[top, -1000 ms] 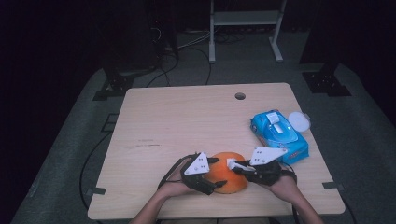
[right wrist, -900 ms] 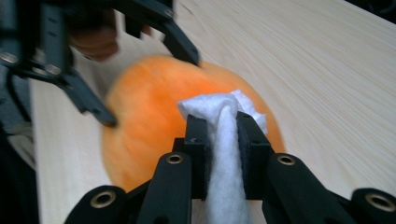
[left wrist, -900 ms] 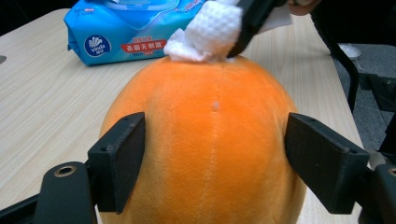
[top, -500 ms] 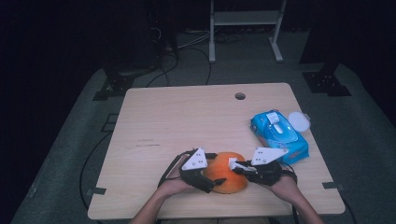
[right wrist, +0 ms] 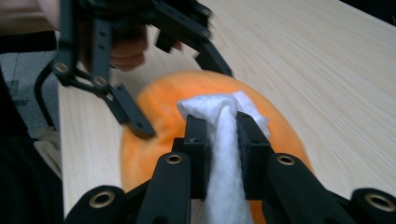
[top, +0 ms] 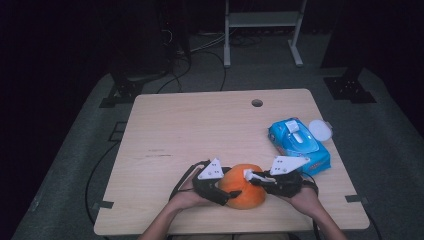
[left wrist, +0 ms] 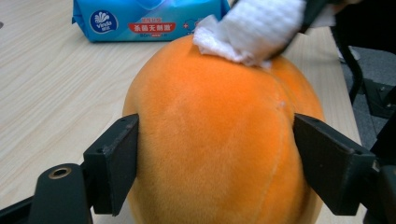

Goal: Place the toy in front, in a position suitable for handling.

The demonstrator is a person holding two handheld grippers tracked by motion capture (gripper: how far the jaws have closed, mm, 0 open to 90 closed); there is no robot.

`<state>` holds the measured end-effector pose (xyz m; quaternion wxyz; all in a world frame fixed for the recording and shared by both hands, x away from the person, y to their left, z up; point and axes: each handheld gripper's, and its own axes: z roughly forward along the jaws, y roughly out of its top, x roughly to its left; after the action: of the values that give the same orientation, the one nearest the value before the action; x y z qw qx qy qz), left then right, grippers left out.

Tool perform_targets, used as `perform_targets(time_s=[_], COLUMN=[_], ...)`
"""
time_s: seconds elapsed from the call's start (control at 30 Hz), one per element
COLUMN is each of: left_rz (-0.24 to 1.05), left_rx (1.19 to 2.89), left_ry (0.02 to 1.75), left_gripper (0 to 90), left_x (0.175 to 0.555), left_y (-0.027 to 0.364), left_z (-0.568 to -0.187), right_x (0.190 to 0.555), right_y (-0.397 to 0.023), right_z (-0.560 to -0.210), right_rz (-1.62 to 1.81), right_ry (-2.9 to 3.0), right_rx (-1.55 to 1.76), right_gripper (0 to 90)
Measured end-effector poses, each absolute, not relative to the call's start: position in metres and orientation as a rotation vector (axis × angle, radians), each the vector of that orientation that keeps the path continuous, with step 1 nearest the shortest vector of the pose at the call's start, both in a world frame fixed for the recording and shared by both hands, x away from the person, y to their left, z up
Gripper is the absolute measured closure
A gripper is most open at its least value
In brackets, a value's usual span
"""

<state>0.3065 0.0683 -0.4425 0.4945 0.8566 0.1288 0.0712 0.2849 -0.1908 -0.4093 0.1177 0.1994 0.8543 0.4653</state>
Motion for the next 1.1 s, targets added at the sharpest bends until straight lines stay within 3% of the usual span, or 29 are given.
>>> perform_targets(time_s=[0.2,0.23,0.37,0.47,0.53,0.67,0.77,0.83,0.97,1.1], left_rz=[0.098,0.083,0.212,0.462,0.547,0.551,0.432,0.354,0.404,0.513], left_rx=[2.074,2.077,2.084,2.061,2.092,2.118,2.073,2.072,2.082,2.124], left_ry=[0.43,0.441,0.386,0.319,0.257,0.213,0.317,0.39,0.385,0.255], left_gripper=[5.3,5.5,24.9,30.2,30.5,27.0,13.1,8.5,20.4,24.2], left_x=[0.315,0.314,0.308,0.299,0.294,0.29,0.301,0.308,0.305,0.293], left_y=[0.068,0.065,0.064,0.062,0.058,0.054,0.061,0.065,0.061,0.053], left_z=[-0.444,-0.449,-0.44,-0.429,-0.426,-0.431,-0.433,-0.435,-0.438,-0.435], right_x=[0.286,0.286,0.282,0.281,0.28,0.277,0.279,0.282,0.283,0.275], right_y=[-0.201,-0.199,-0.19,-0.189,-0.186,-0.176,-0.179,-0.183,-0.183,-0.17], right_z=[-0.413,-0.413,-0.409,-0.402,-0.397,-0.396,-0.402,-0.407,-0.412,-0.404], right_rz=[1.347,1.352,1.335,1.349,1.389,1.378,1.337,1.293,1.309,1.38], right_ry=[2.499,2.501,2.483,2.436,2.413,2.427,2.44,2.439,2.435,2.442], right_rx=[0.628,0.621,0.59,0.573,0.56,0.507,0.525,0.549,0.575,0.506], right_gripper=[76.2,76.2,76.3,76.3,76.3,76.3,76.4,76.4,76.4,76.4])
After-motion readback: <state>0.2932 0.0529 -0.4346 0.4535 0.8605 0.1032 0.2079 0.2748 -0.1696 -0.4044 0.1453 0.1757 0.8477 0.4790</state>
